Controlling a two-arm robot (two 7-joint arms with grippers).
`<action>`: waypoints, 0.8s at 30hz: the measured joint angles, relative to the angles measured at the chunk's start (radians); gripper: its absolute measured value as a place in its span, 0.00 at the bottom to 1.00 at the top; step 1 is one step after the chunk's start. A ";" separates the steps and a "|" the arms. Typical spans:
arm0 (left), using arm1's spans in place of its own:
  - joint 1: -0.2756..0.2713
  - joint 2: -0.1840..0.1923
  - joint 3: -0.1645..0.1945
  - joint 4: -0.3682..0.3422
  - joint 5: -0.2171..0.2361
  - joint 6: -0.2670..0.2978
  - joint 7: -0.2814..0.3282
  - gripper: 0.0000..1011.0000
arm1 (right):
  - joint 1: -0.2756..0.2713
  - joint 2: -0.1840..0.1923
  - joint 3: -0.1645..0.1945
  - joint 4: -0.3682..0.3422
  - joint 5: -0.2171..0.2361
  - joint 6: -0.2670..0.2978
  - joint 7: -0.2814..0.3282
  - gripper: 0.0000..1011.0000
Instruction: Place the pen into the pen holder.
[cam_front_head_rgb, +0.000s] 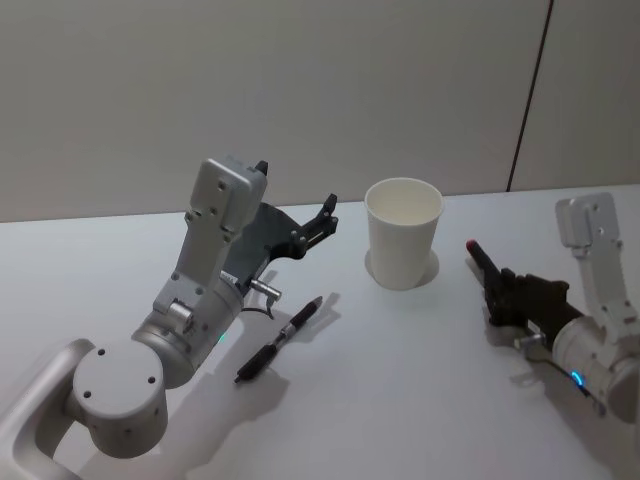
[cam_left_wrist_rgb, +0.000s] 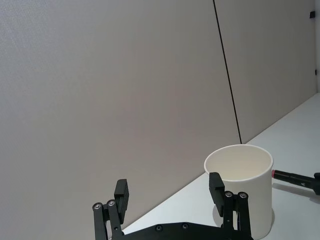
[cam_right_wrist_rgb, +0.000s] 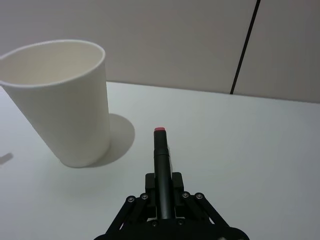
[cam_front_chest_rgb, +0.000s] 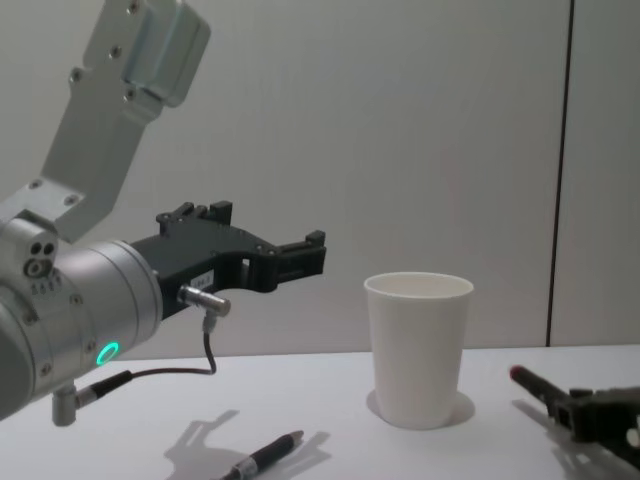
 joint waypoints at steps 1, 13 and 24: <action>0.000 0.000 0.000 0.000 0.000 0.000 0.000 0.99 | 0.000 0.000 0.000 0.000 -0.001 -0.007 0.001 0.18; 0.000 0.000 0.000 0.000 0.000 0.000 0.000 0.99 | 0.006 0.006 0.010 -0.006 -0.006 -0.158 0.028 0.18; 0.000 0.000 0.000 0.000 0.000 0.000 0.000 0.99 | 0.021 0.006 0.021 -0.009 0.009 -0.307 0.062 0.18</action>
